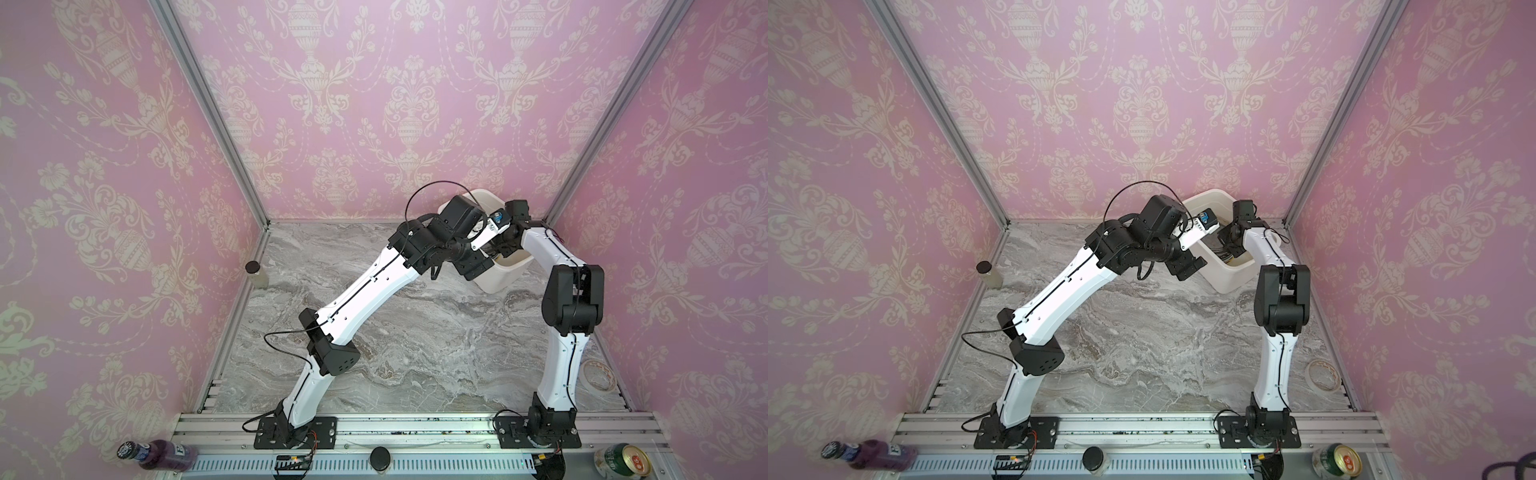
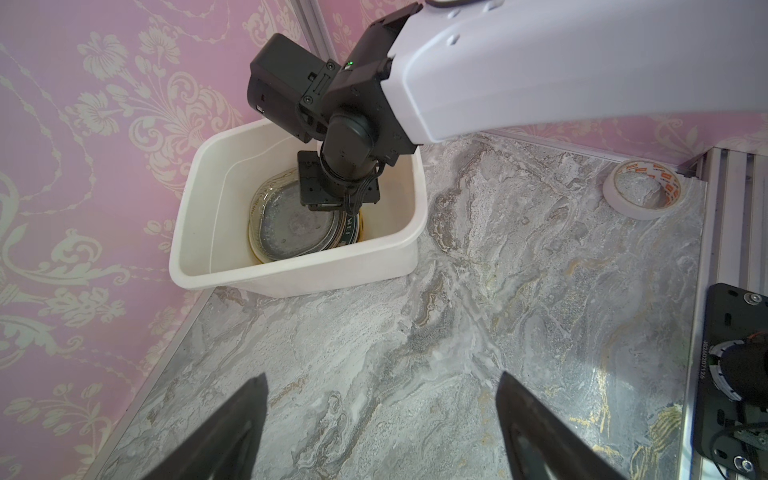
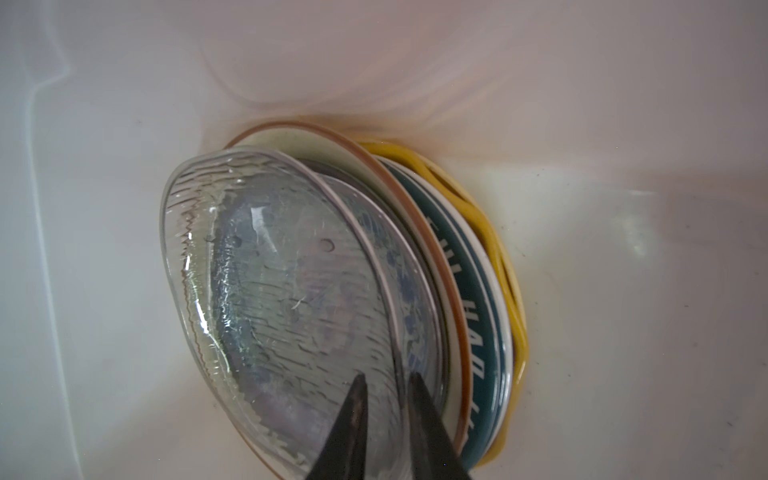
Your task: Place the plates into the plastic bin on the countertop
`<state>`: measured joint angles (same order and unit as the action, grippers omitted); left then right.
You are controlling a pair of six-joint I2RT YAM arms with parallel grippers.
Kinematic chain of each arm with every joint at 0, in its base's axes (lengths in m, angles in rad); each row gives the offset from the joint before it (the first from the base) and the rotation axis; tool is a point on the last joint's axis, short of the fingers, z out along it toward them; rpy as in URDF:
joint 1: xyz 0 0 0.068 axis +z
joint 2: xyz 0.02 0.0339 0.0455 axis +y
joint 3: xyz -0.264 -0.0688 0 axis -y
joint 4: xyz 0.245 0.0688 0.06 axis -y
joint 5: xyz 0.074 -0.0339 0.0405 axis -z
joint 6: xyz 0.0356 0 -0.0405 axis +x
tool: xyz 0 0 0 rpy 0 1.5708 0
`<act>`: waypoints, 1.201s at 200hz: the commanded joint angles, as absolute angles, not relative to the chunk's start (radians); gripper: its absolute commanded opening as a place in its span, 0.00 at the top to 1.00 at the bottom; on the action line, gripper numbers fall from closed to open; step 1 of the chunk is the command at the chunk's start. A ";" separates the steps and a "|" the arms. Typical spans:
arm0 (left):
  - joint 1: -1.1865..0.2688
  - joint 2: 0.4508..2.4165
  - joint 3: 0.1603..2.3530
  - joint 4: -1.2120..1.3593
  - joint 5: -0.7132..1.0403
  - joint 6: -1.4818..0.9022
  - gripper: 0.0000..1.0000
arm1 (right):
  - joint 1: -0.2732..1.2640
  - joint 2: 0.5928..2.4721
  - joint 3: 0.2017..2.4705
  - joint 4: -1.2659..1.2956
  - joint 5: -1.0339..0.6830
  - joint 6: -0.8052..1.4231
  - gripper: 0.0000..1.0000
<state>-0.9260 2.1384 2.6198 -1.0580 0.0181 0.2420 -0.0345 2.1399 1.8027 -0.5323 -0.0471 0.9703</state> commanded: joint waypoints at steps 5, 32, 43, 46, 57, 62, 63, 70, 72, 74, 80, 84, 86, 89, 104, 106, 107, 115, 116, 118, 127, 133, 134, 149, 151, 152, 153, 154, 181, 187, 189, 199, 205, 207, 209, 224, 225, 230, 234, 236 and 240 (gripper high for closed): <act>-0.919 2.124 2.646 -1.083 -0.008 0.233 0.12 | -0.059 2.085 1.780 -0.548 0.052 0.988 0.73; -0.917 2.116 2.645 -1.083 -0.019 0.225 0.12 | -0.058 2.050 1.781 -0.551 0.077 0.978 0.64; -0.917 2.111 2.643 -1.084 -0.024 0.219 0.12 | -0.059 2.036 1.780 -0.553 0.083 0.977 0.62; -0.917 2.110 2.644 -1.085 -0.027 0.218 0.12 | -0.060 2.032 1.780 -0.553 0.083 0.977 0.62; -0.916 2.102 2.645 -1.086 -0.040 0.213 0.12 | -0.059 2.017 1.778 -0.551 0.083 0.974 0.59; -0.916 2.099 2.645 -1.086 -0.046 0.207 0.12 | -0.059 2.011 1.778 -0.550 0.080 0.973 0.58; -0.916 2.099 2.645 -1.085 -0.047 0.206 0.12 | -0.059 2.009 1.778 -0.549 0.079 0.973 0.57; -0.916 2.092 2.643 -1.085 -0.060 0.197 0.12 | -0.059 2.000 1.779 -0.547 0.074 0.970 0.56; -0.916 2.091 2.643 -1.085 -0.064 0.194 0.12 | -0.060 1.997 1.781 -0.547 0.073 0.970 0.55; -0.916 2.089 2.643 -1.084 -0.069 0.192 0.12 | -0.059 1.994 1.781 -0.546 0.071 0.969 0.55; -0.916 2.083 2.643 -1.082 -0.086 0.179 0.12 | -0.059 1.984 1.781 -0.545 0.065 0.965 0.54; -0.916 2.078 2.643 -1.081 -0.097 0.170 0.12 | -0.059 1.976 1.782 -0.542 0.063 0.963 0.53; -0.916 2.075 2.642 -1.080 -0.103 0.167 0.12 | -0.058 1.973 1.781 -0.543 0.062 0.960 0.53; -0.916 2.070 2.641 -1.076 -0.109 0.161 0.12 | -0.057 1.966 1.780 -0.541 0.059 0.959 0.52; -0.914 2.047 2.631 -1.065 -0.139 0.141 0.12 | -0.053 1.926 1.775 -0.533 0.052 0.940 0.50; -0.913 2.043 2.629 -1.062 -0.146 0.139 0.12 | -0.053 1.919 1.774 -0.531 0.050 0.936 0.49; -0.914 2.040 2.628 -1.062 -0.148 0.138 0.12 | -0.052 1.914 1.772 -0.530 0.050 0.935 0.49; -0.913 2.020 2.611 -1.048 -0.168 0.131 0.12 | -0.051 1.880 1.759 -0.517 0.032 0.914 0.47; -0.912 2.016 2.608 -1.045 -0.170 0.129 0.12 | -0.051 1.876 1.757 -0.515 0.028 0.911 0.47; -0.913 2.010 2.602 -1.043 -0.176 0.128 0.12 | -0.050 1.868 1.753 -0.509 0.021 0.905 0.47; -0.910 1.981 2.571 -1.021 -0.199 0.122 0.12 | -0.047 1.817 1.726 -0.483 -0.009 0.875 0.44; -0.907 1.954 2.545 -1.004 -0.213 0.116 0.11 | -0.045 1.780 1.704 -0.464 -0.029 0.850 0.41; -0.906 1.949 2.542 -1.001 -0.214 0.115 0.11 | -0.044 1.775 1.700 -0.460 -0.033 0.844 0.40; -0.894 1.871 2.451 -0.954 -0.241 0.106 0.11 | -0.035 1.674 1.642 -0.416 -0.076 0.778 0.34; -0.891 1.860 2.439 -0.950 -0.243 0.105 0.10 | -0.035 1.660 1.633 -0.412 -0.083 0.769 0.34; -0.890 1.855 2.431 -0.946 -0.245 0.105 0.10 | -0.035 1.653 1.628 -0.409 -0.085 0.765 0.34; -0.889 1.849 2.423 -0.942 -0.246 0.104 0.10 | -0.034 1.646 1.623 -0.406 -0.088 0.761 0.33; -0.888 1.844 2.416 -0.938 -0.247 0.102 0.10 | -0.034 1.640 1.619 -0.403 -0.091 0.757 0.33; -0.829 1.667 2.198 -0.854 -0.266 0.064 0.08 | -0.034 1.425 1.457 -0.291 -0.170 0.663 0.29; -0.808 1.623 2.139 -0.830 -0.261 0.050 0.07 | -0.034 1.378 1.418 -0.262 -0.189 0.642 0.29; -0.799 1.608 2.118 -0.821 -0.259 0.044 0.07 | -0.034 1.363 1.406 -0.255 -0.194 0.635 0.29; -0.757 1.526 2.011 -0.773 -0.253 0.010 0.06 | -0.035 1.288 1.349 -0.221 -0.220 0.581 0.29; -0.727 1.474 1.944 -0.739 -0.245 -0.011 0.06 | -0.035 1.248 1.320 -0.213 -0.233 0.549 0.29; -0.716 1.459 1.918 -0.728 -0.242 -0.017 0.06 | -0.035 1.234 1.312 -0.212 -0.237 0.536 0.29; -0.708 1.439 1.900 -0.720 -0.240 -0.024 0.06 | -0.035 1.222 1.304 -0.213 -0.237 0.526 0.29; -0.625 1.313 1.728 -0.634 -0.233 -0.075 0.03 | -0.034 1.129 1.243 -0.226 -0.242 0.442 0.30; -0.620 1.305 1.714 -0.629 -0.232 -0.077 0.03 | -0.035 1.123 1.240 -0.227 -0.241 0.436 0.30; -0.592 1.268 1.660 -0.609 -0.228 -0.091 0.02 | -0.035 1.091 1.218 -0.231 -0.244 0.406 0.30; -0.568 1.238 1.619 -0.595 -0.224 -0.101 0.02 | -0.034 1.067 1.200 -0.235 -0.245 0.384 0.30; -0.557 1.223 1.600 -0.591 -0.223 -0.105 0.02 | -0.034 1.054 1.190 -0.238 -0.245 0.372 0.30; -0.534 1.195 1.568 -0.581 -0.223 -0.111 0.02 | -0.034 1.031 1.166 -0.244 -0.247 0.350 0.30</act>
<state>-0.6319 1.3342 1.7443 -0.7113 -0.2199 -0.0051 -0.0353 1.1339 1.2613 -0.2504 -0.2035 0.5468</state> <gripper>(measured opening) 0.978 0.706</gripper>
